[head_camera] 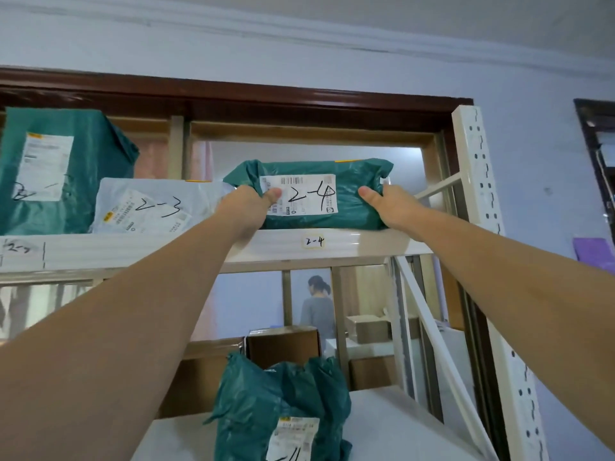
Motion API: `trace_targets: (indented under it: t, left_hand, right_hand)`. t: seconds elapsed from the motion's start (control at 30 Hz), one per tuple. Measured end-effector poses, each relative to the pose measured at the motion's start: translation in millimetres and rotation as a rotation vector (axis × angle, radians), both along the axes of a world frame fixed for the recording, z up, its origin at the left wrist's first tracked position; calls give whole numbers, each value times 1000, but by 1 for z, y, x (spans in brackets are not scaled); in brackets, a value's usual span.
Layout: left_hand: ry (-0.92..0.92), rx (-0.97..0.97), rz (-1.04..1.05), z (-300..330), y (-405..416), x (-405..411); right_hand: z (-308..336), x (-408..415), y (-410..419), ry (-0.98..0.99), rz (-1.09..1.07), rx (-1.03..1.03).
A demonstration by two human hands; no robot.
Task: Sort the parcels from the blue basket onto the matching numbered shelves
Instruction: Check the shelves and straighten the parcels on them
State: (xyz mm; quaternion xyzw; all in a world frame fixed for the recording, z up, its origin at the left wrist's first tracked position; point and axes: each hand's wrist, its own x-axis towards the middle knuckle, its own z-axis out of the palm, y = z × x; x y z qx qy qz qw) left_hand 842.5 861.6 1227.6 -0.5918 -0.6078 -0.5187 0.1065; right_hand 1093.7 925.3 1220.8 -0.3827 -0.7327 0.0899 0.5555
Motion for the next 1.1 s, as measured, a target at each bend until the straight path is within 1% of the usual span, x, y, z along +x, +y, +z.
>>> trace_targets:
  t: [0.17,0.3,0.43,0.67,0.8,0.97,1.1]
  left_hand:
    - [-88,-57,-89,3,-6,-1]
    - [-91,-151,-101,4,-13,1]
    - [-43,-163,-82,4,-14,5]
    - [113,-205,50,6,1,4]
    - [123,-262,55,7,3,1]
    - [231,-329,12,4,0,7]
    - [262,-362,57,9,3,3]
  right_hand:
    - [-1,5,8,88,71,-28]
    - [-1,9,10,129,124,-70]
    - [1,10,13,73,84,-51]
    - [7,6,28,-101,-117,4]
    - [14,3,42,-161,-180,-30]
    - [22,-6,52,-266,-233,-73]
    - [27,-13,60,-295,-240,-127]
